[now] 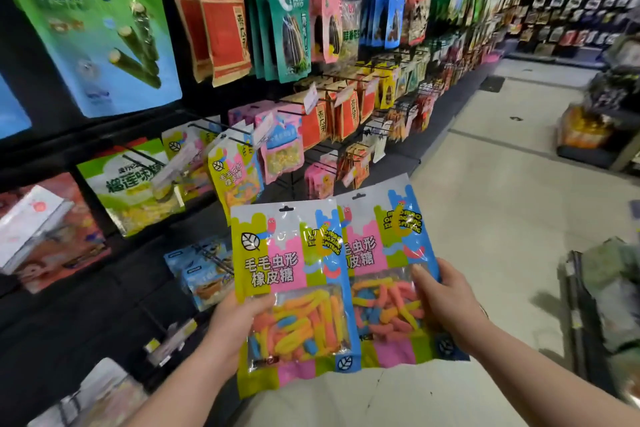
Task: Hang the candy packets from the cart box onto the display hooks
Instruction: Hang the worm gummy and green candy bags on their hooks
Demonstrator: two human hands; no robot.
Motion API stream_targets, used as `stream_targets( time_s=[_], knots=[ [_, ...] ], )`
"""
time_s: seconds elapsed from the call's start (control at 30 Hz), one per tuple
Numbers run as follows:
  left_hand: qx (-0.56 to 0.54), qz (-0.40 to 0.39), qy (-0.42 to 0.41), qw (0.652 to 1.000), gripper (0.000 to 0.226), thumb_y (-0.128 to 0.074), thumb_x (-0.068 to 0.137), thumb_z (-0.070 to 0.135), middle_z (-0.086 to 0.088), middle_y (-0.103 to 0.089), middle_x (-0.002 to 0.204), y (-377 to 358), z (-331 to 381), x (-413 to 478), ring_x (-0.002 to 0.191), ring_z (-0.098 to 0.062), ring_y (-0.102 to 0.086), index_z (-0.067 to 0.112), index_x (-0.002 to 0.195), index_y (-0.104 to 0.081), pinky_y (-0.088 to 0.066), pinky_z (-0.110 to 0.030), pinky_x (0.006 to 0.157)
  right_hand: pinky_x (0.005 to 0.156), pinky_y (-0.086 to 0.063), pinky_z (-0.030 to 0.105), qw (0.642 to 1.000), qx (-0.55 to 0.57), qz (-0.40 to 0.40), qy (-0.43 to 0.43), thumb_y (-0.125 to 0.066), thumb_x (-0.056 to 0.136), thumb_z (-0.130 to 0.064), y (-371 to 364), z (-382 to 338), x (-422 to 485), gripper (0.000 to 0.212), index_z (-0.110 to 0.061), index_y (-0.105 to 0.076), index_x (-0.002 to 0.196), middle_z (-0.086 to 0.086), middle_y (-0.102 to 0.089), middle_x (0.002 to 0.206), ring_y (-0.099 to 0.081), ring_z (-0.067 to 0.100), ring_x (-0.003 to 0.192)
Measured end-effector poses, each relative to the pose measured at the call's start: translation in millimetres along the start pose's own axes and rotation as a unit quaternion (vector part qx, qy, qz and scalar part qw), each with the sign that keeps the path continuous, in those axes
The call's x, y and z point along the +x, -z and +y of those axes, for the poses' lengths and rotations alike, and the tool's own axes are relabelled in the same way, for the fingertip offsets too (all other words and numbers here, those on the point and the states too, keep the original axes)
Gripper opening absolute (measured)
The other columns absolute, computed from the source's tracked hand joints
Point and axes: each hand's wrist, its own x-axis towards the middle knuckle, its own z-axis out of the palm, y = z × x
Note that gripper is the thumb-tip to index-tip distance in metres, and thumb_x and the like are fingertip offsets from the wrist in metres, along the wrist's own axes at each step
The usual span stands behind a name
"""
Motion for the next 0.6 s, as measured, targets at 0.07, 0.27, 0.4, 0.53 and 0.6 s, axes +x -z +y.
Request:
stream_targets(
  time_s=[0.07, 0.27, 0.4, 0.53, 0.6],
  knots=[
    [0.003, 0.004, -0.005, 1.0, 0.025, -0.065, 0.081, -0.006, -0.019, -0.074, 0.096, -12, 1, 12, 0.086, -0.036, -0.07, 0.007, 0.102, -0.068, -0.056, -0.046, 0.079, 0.067, -0.05, 0.03, 1.0, -0.001, -0.007, -0.001, -0.058, 0.092, -0.024, 5, 3, 21, 0.005, -0.021, -0.061, 0.091, 0.0, -0.069, 0.084, -0.064, 0.016, 0.074],
    [0.002, 0.041, -0.03, 0.999, 0.026, -0.064, 0.083, -0.006, -0.015, -0.075, 0.094, -75, -3, 38, 0.077, -0.027, -0.072, 0.007, 0.105, -0.066, -0.059, -0.036, 0.063, 0.055, -0.046, 0.023, 0.998, 0.013, -0.053, 0.017, -0.056, 0.094, -0.021, 39, 8, 91, 0.008, -0.015, -0.062, 0.091, 0.001, -0.067, 0.08, -0.06, 0.011, 0.066],
    [-0.013, 0.072, -0.034, 0.997, 0.022, -0.062, 0.084, -0.009, -0.005, -0.076, 0.076, -138, -8, 48, 0.061, -0.016, -0.072, 0.01, 0.093, -0.067, -0.056, -0.028, 0.05, 0.04, -0.042, 0.01, 0.994, 0.03, -0.096, 0.036, -0.054, 0.096, -0.016, 80, 6, 145, 0.017, -0.021, -0.058, 0.08, -0.001, -0.063, 0.069, -0.055, 0.009, 0.053],
    [-0.029, 0.122, -0.021, 0.992, 0.023, -0.066, 0.082, -0.005, -0.015, -0.075, 0.093, -183, -10, 61, 0.08, -0.03, -0.072, 0.007, 0.102, -0.068, -0.057, -0.041, 0.074, 0.04, -0.041, 0.011, 0.989, 0.019, -0.135, 0.048, -0.054, 0.096, -0.016, 105, 9, 194, 0.016, -0.017, -0.061, 0.081, 0.001, -0.064, 0.067, -0.054, -0.004, 0.041],
    [-0.046, 0.145, -0.016, 0.988, 0.023, -0.066, 0.083, -0.004, -0.015, -0.075, 0.094, -195, -9, 62, 0.085, -0.033, -0.071, 0.008, 0.101, -0.068, -0.057, -0.044, 0.079, 0.041, -0.041, 0.01, 0.985, 0.02, -0.161, 0.052, -0.053, 0.096, -0.016, 106, 10, 215, 0.018, -0.018, -0.061, 0.079, -0.001, -0.062, 0.065, -0.053, -0.006, 0.041]
  ],
)
